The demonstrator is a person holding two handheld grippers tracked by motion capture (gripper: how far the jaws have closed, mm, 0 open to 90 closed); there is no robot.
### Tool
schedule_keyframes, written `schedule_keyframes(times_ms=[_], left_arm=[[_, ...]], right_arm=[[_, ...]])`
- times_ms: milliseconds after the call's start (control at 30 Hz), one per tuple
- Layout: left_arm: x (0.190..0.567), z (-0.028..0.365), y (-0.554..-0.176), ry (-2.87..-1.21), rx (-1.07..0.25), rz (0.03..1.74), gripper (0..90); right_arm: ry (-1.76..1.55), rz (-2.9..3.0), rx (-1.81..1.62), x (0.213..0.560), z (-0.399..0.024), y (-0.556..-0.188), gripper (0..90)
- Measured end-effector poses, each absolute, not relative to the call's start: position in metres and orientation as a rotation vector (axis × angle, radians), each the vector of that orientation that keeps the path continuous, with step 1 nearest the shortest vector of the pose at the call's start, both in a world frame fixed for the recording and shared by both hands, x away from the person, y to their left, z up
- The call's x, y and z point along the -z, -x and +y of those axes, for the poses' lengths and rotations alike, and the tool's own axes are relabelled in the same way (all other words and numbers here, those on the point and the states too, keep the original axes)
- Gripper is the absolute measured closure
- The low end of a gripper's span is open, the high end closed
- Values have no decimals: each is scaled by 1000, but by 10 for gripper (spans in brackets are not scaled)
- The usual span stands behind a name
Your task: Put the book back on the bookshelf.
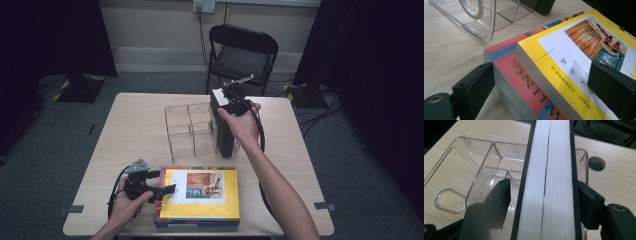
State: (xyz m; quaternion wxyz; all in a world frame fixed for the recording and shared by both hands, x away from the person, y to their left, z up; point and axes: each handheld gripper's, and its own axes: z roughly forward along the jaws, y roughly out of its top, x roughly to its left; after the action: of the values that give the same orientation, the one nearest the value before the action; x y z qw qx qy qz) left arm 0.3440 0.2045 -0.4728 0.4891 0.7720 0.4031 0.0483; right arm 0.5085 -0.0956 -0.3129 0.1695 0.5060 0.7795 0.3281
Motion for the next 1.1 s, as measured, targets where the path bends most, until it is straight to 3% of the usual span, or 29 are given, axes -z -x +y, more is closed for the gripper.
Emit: schedule_keyframes(times_ms=[733,1100], left_arm=[[473,204,-344,-1874,-119,986,70],[473,204,-344,-1876,-119,983,67]], right_arm=[[-1154,2066,-1427,368,-145,-450,292],[-1143,2078,-1461,380,-146,-441,366]])
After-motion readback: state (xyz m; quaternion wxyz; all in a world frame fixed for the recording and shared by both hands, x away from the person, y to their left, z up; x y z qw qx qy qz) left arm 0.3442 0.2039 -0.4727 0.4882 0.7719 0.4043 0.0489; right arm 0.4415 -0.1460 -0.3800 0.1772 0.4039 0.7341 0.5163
